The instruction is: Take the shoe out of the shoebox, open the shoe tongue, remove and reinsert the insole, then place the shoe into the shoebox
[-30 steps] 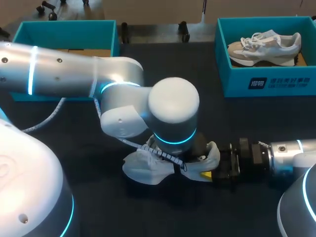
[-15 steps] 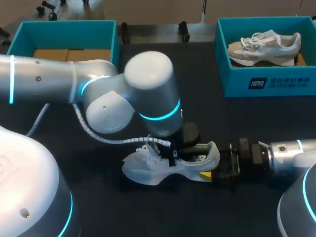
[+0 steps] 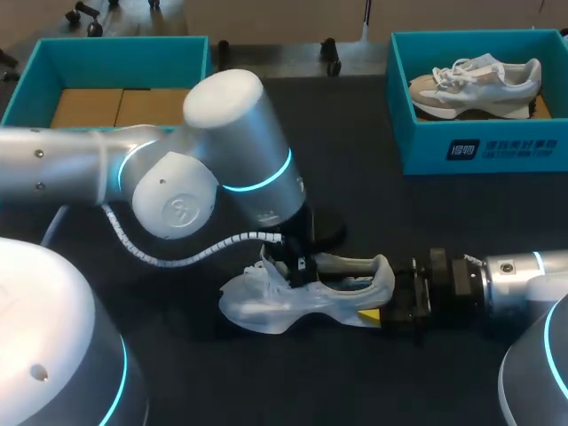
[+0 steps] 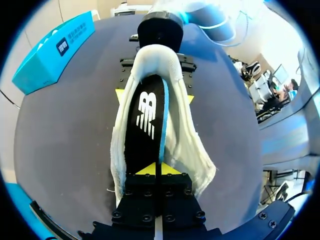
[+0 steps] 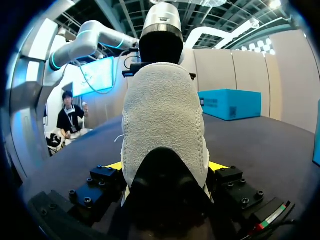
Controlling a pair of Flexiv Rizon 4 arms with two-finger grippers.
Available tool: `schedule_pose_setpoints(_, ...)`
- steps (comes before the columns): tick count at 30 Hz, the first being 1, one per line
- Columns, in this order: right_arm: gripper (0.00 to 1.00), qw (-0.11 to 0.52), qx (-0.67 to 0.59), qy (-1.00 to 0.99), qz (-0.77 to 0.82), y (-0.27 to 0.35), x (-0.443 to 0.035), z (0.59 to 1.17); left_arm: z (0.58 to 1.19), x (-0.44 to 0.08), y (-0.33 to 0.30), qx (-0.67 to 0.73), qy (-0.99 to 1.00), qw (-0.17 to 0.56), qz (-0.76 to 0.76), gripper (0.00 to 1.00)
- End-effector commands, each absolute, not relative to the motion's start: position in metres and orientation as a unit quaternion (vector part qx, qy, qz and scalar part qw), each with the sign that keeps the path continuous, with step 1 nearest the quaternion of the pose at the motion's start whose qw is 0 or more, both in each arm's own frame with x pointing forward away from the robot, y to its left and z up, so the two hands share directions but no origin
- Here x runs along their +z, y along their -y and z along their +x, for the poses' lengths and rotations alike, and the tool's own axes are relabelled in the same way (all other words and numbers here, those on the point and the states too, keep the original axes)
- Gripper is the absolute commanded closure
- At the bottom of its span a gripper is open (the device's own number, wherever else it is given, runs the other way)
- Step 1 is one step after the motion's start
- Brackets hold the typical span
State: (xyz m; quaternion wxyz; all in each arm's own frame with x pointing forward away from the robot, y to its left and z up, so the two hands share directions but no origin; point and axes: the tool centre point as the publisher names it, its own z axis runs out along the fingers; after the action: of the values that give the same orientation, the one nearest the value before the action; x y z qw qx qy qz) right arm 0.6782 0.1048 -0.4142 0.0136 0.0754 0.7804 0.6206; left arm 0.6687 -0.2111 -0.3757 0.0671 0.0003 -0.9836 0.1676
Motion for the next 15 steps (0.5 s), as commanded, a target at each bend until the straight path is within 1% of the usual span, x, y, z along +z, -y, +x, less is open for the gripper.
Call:
schedule_pose_setpoints(1,1.00,0.014,0.619,-0.782,0.076,-0.107,-0.413,0.677,0.666,-0.369,0.206,0.190,0.979,0.075,-0.007,1.00)
schedule_pose_setpoints(15,1.00,0.014,0.619,-0.782,0.076,-0.107,-0.413,0.677,0.666,-0.357,0.203,0.234,0.968,0.088,-0.002,1.00)
